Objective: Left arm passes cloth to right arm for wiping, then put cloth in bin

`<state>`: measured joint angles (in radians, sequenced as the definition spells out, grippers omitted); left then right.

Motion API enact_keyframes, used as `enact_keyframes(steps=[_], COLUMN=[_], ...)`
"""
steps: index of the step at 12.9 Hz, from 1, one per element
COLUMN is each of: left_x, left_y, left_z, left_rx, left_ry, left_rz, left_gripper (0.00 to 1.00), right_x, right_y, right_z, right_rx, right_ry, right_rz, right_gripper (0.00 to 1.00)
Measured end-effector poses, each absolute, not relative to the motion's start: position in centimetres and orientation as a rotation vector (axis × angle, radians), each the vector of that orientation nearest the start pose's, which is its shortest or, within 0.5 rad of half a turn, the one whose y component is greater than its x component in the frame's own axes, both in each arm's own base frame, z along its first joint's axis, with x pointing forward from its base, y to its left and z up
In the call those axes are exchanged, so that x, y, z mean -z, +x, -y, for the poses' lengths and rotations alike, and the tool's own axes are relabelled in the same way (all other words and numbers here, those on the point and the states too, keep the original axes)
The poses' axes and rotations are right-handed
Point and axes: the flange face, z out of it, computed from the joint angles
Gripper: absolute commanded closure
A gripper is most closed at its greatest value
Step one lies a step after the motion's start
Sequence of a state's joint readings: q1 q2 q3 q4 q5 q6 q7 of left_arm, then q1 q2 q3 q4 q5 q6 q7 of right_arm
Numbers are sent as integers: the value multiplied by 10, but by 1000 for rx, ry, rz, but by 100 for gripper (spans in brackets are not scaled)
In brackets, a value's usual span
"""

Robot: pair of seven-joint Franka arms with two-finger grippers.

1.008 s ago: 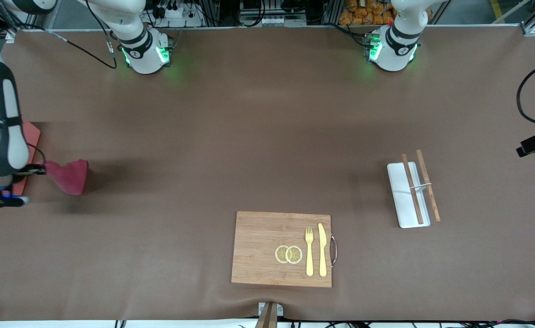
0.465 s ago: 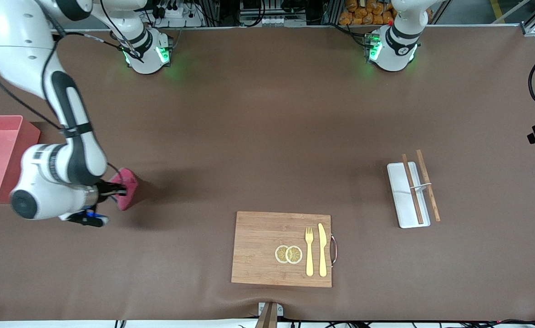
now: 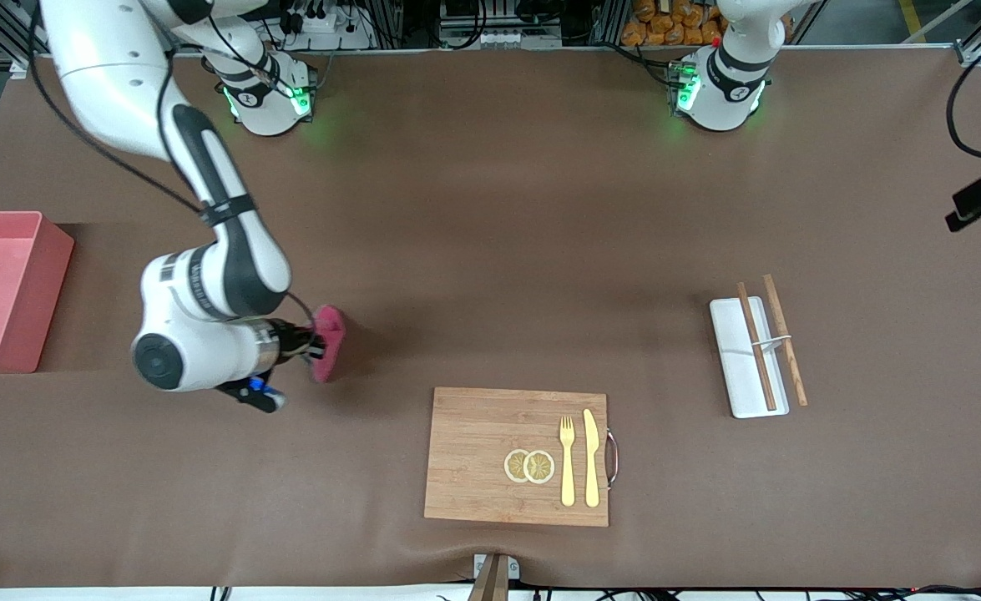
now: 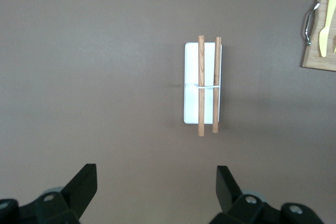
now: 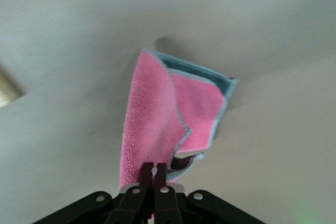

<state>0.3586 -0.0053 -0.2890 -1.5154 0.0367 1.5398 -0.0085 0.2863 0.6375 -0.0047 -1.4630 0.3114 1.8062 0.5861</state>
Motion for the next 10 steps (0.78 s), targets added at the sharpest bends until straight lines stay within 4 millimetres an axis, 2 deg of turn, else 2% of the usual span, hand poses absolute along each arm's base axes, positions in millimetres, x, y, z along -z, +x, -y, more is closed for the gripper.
enact_keyframes(steps=[2, 4, 8, 10], left_x=[-651, -648, -647, -651], left_y=[543, 543, 543, 544], left_z=[-40, -38, -49, -40], left_rx=[49, 48, 58, 81], left_ry=[-3095, -3096, -3098, -3096], left_rz=[126, 120, 146, 119], left_gripper=[0, 0, 0, 0], right_x=[-315, -351, -444, -481], right_y=[644, 646, 635, 624], right_z=[-260, -282, -274, -256], right_rx=[-526, -454, -350, -334], right_ry=[-2882, -2873, -2853, -2908], right_rz=[-620, -599, -559, -546], right_gripper=[100, 100, 100, 100])
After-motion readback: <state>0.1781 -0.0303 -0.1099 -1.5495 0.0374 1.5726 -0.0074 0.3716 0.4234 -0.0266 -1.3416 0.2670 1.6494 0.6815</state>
